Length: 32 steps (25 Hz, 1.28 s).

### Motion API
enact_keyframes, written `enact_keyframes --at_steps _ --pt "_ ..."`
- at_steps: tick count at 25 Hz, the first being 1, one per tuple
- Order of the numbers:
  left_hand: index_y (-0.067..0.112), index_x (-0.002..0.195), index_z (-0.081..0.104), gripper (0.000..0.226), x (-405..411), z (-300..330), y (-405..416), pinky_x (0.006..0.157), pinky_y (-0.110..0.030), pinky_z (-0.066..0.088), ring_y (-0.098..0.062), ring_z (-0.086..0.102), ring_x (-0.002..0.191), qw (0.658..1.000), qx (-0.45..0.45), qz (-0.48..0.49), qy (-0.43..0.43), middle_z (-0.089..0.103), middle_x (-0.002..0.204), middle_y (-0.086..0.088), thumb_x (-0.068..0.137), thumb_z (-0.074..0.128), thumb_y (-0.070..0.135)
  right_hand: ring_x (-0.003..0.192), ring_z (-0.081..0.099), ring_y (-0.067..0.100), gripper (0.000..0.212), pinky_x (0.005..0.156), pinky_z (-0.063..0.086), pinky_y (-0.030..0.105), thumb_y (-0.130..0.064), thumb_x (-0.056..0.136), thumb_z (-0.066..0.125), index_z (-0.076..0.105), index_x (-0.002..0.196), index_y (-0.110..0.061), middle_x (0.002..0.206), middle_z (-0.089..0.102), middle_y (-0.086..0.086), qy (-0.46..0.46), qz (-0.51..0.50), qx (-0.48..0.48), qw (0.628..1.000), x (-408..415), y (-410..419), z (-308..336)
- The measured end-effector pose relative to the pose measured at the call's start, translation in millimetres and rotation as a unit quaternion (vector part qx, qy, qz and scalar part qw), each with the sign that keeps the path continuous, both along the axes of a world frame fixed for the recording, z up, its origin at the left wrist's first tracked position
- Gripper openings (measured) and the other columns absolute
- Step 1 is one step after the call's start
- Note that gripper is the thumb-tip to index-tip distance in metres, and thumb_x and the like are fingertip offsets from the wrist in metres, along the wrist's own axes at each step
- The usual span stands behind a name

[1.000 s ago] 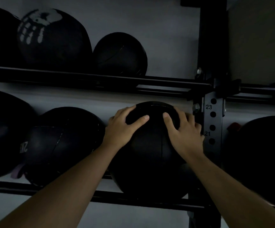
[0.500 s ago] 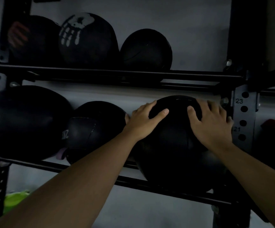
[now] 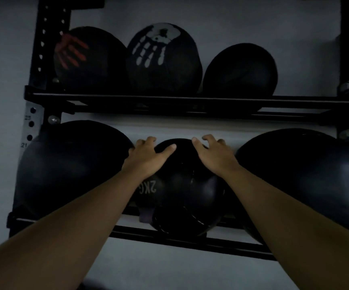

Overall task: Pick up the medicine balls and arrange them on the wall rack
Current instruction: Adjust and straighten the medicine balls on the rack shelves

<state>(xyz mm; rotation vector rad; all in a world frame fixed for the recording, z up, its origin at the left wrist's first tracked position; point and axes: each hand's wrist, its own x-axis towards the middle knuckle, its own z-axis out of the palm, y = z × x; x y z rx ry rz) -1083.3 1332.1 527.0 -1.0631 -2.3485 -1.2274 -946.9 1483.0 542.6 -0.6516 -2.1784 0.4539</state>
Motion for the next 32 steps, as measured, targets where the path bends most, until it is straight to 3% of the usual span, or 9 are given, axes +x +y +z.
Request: enact_keyframes --at_steps 5,8,14,19,21,24,27,30,32 --pt "0.035 0.167 0.023 0.109 -29 -16 16 0.124 -0.061 0.034 -0.041 0.031 0.158 0.988 0.038 -0.1 -0.111 0.026 0.175 -0.009 0.079 0.041 0.097 0.143 0.044 0.042 0.096 0.117 0.04 0.055 -0.091 0.081 0.029 0.037 0.157 -0.034 0.156 0.044 0.018 0.038 -0.041 -0.085 0.995 -37 17 -8" --pt "0.035 0.165 0.024 0.115 -26 -10 30 0.125 -0.065 0.029 -0.045 0.029 0.157 0.979 0.076 -0.092 -0.163 0.027 0.173 -0.013 0.073 0.04 0.102 0.142 0.05 0.038 0.101 0.115 0.043 0.05 -0.094 0.077 0.027 0.046 0.154 -0.032 0.156 0.051 0.014 0.064 -0.047 -0.103 0.992 -41 29 -8" --pt "0.033 0.162 0.032 0.109 -21 -3 44 0.125 -0.066 0.023 -0.046 0.032 0.154 0.974 0.098 -0.046 -0.201 0.037 0.167 -0.015 0.076 0.042 0.099 0.109 0.058 0.027 0.073 0.087 0.041 0.037 -0.088 0.082 0.042 0.058 0.119 -0.028 0.134 0.063 0.005 0.073 -0.029 -0.125 0.989 -45 41 4" --pt "0.039 0.164 0.028 0.107 -7 -22 49 0.124 -0.072 0.018 -0.046 0.025 0.157 0.972 0.148 -0.007 -0.181 0.026 0.174 -0.013 0.076 0.042 0.098 0.118 0.068 0.029 0.087 0.113 0.048 0.045 -0.09 0.074 0.05 0.07 0.129 -0.026 0.132 0.072 0.005 0.021 0.013 -0.183 0.983 -53 59 22" --pt "0.04 0.163 0.03 0.106 3 -34 54 0.121 -0.073 0.019 -0.046 0.026 0.156 0.973 0.168 0.013 -0.159 0.027 0.174 -0.011 0.075 0.042 0.098 0.114 0.072 0.028 0.087 0.114 0.048 0.046 -0.089 0.073 0.052 0.073 0.13 -0.027 0.128 0.076 0.005 -0.002 0.033 -0.203 0.979 -54 60 26" --pt "0.038 0.155 0.046 0.093 -6 -35 55 0.12 -0.065 0.03 -0.043 0.04 0.149 0.97 0.202 0.03 -0.13 0.043 0.164 -0.011 0.079 0.048 0.091 0.116 0.07 0.029 0.083 0.114 0.047 0.045 -0.085 0.082 0.049 0.069 0.137 -0.025 0.134 0.072 0.007 -0.001 0.03 -0.198 0.98 -50 56 25" --pt "0.031 0.138 0.068 0.058 -38 -36 49 0.117 -0.05 0.047 -0.031 0.061 0.135 0.951 0.279 -0.078 -0.105 0.067 0.142 -0.006 0.094 0.062 0.066 0.132 0.058 0.035 0.098 0.113 0.046 0.047 -0.091 0.08 0.036 0.058 0.145 -0.022 0.149 0.06 0.012 0.016 -0.027 -0.129 0.991 -40 40 8" --pt "0.029 0.135 0.071 0.033 -60 -39 34 0.116 -0.043 0.049 -0.02 0.065 0.129 0.949 0.26 -0.162 -0.076 0.072 0.136 0.0 0.104 0.061 0.037 0.137 0.048 0.039 0.108 0.109 0.047 0.052 -0.1 0.071 0.022 0.051 0.142 -0.024 0.144 0.053 0.016 0.017 -0.073 -0.028 0.997 -25 28 -14" --pt "0.036 0.13 0.071 0.032 -57 -34 28 0.109 -0.039 0.051 -0.02 0.066 0.125 0.946 0.244 -0.181 -0.116 0.072 0.133 0.002 0.103 0.055 0.034 0.139 0.047 0.036 0.103 0.106 0.046 0.048 -0.097 0.075 0.027 0.046 0.144 -0.023 0.148 0.05 0.016 0.007 -0.047 -0.019 0.999 -26 30 -7"
